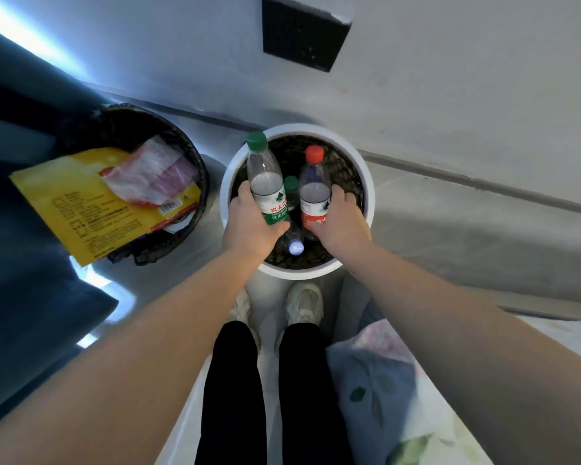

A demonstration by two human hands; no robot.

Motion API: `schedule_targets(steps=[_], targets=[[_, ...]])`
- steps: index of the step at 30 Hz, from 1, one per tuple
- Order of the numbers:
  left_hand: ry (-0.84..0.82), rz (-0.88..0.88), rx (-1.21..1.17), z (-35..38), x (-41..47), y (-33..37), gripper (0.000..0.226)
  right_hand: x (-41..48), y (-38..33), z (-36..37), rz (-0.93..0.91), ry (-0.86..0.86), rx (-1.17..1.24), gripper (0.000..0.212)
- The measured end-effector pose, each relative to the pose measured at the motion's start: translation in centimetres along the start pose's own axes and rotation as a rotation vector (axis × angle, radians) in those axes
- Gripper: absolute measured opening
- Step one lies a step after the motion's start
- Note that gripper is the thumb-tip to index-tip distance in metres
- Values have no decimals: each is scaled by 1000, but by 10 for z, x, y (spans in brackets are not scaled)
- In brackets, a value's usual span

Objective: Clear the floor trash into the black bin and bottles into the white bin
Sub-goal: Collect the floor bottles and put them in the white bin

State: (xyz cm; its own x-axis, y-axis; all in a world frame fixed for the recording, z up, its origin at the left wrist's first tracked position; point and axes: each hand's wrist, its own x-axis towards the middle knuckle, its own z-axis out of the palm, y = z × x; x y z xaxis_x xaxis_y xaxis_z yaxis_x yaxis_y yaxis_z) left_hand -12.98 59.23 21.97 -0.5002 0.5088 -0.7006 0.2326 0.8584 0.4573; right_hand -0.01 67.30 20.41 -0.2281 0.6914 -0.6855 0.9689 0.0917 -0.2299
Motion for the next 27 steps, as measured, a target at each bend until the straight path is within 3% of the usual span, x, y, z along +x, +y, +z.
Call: schedule_targets(steps=[5, 11, 19, 27], targets=[[13, 153, 542, -65, -79, 2, 102, -83, -24, -43, -195, 43, -305, 84], [112, 112, 756, -134, -181, -11, 115, -181, -47, -80, -356, 141, -535, 93], [307, -93, 655, -153, -287, -76, 110, -253, -78, -74, -593, 155, -687, 96], [425, -451, 378, -127, -395, -155, 105, -322, -130, -18, -1014, 26, -848, 97]])
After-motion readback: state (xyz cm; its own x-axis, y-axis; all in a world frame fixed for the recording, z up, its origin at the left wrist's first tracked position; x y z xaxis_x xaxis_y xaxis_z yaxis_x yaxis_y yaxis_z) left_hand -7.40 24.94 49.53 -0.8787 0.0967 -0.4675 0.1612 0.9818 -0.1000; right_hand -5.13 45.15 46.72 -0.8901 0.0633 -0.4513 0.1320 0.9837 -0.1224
